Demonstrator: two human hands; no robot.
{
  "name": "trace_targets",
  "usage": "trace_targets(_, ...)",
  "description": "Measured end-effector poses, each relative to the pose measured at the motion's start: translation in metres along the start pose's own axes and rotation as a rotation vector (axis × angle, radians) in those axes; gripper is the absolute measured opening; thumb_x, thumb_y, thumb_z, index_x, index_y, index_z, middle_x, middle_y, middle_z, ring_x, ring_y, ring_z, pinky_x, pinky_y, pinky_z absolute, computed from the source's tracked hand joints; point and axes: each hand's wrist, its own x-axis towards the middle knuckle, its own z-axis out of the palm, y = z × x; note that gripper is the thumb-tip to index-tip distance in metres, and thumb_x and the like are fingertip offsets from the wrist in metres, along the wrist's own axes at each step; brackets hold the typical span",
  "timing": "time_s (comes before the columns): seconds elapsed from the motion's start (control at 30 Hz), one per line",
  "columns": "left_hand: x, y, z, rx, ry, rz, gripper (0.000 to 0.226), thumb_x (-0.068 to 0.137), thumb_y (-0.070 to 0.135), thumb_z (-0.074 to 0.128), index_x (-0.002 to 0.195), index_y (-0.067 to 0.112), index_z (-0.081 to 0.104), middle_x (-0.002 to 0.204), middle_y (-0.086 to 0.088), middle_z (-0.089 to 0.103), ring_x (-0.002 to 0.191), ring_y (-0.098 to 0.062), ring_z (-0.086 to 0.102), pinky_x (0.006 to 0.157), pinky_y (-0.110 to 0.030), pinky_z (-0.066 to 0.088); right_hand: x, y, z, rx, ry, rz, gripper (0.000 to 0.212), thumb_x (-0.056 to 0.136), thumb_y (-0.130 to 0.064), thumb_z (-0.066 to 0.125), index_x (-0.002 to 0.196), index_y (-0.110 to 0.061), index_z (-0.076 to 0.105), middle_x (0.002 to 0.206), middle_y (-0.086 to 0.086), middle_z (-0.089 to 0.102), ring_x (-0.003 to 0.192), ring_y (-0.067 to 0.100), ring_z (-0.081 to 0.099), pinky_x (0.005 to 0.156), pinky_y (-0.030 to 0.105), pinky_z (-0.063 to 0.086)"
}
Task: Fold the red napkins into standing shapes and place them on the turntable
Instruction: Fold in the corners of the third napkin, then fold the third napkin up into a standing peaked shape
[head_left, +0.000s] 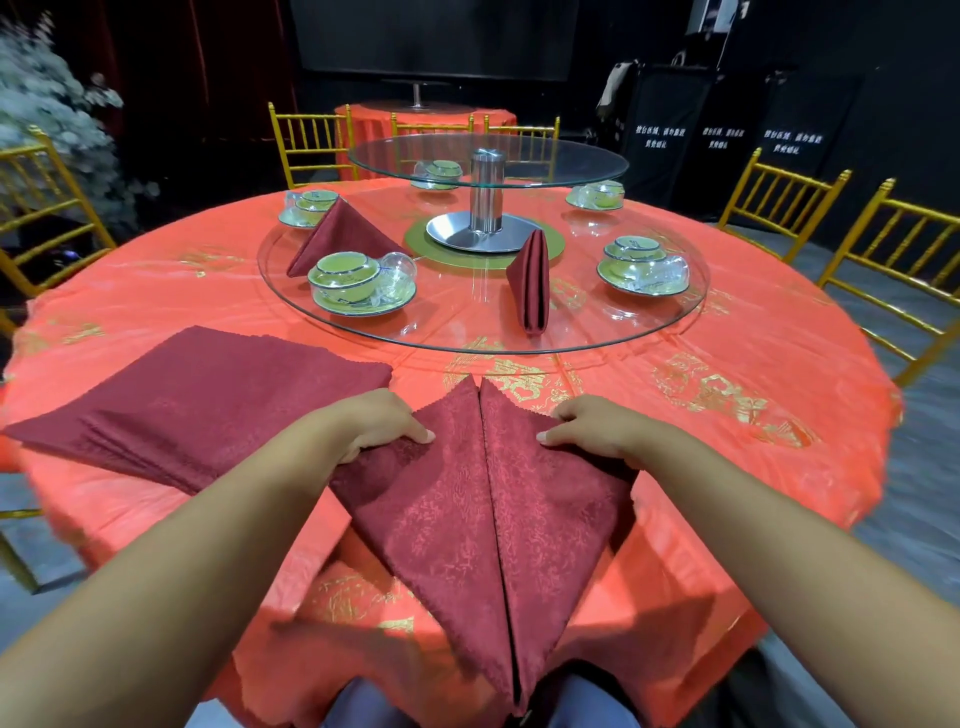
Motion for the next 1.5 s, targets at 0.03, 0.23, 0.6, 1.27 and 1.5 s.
trace_targets(0.03, -0.002, 0.004, -0.003, -0.016, 0.004, 0.017, 0.035, 0.079, 0.022, 0.076, 0.099, -0.004, 0.065, 0.097, -0.019, 0.066, 0.083, -0.031, 0.061, 0.076, -0.040, 0.049, -0.003, -0.004, -0.003, 0.013, 0.009, -0.021, 0.031, 0.084, -0.029, 0.069, 0.063, -0.014, 0.051, 0.068, 0.002, 0.052, 0.062, 0.018, 0.048, 0.059, 0.027, 0.035)
trace_targets(0.23, -0.021, 0.060, -0.040, -0.165, 0.325, 0.394, 0.025, 0.080, 0.022, 0.075, 0.087, 0.000, 0.066, 0.083, -0.012, 0.068, 0.075, -0.021, 0.063, 0.075, -0.040, 0.053, -0.025, -0.052, -0.051, 0.108, 0.371, -0.326, 0.023, 0.085, -0.025, 0.068, 0.065, -0.016, 0.059, 0.059, -0.015, 0.052, 0.059, 0.007, 0.048, 0.058, 0.021, 0.038)
trace_targets(0.6, -0.062, 0.010, -0.015, -0.101, 0.316, 0.875, 0.039, 0.080, -0.011, 0.066, 0.089, 0.027, 0.071, 0.088, 0.015, 0.074, 0.085, 0.010, 0.063, 0.079, -0.006, 0.044, -0.062, -0.036, -0.022, -0.169, 0.511, -0.872, 0.011, 0.076, 0.004, 0.066, 0.079, -0.007, 0.067, 0.102, 0.001, 0.070, 0.095, 0.011, 0.062, 0.083, 0.021, 0.044)
trace_targets(1.27, -0.050, -0.042, 0.030, 0.326, 0.464, 0.611, 0.041, 0.089, 0.033, 0.064, 0.062, 0.023, 0.035, 0.054, 0.002, 0.043, 0.061, -0.023, 0.044, 0.060, -0.039, 0.034, -0.043, 0.022, 0.012, -0.080, 0.235, -0.276, 0.026, 0.092, -0.025, 0.059, 0.068, -0.022, 0.048, 0.067, -0.008, 0.050, 0.060, 0.003, 0.043, 0.057, 0.016, 0.035)
trace_targets(1.5, -0.037, -0.039, 0.035, 0.544, 0.428, 0.445, 0.031, 0.090, 0.043, 0.057, 0.077, 0.023, 0.037, 0.081, -0.002, 0.060, 0.089, -0.029, 0.059, 0.060, -0.034, 0.032, -0.035, 0.025, 0.024, -0.276, 0.443, -0.163, 0.024, 0.087, -0.041, 0.060, 0.073, -0.025, 0.048, 0.068, -0.008, 0.054, 0.069, 0.017, 0.050, 0.055, 0.032, 0.031)
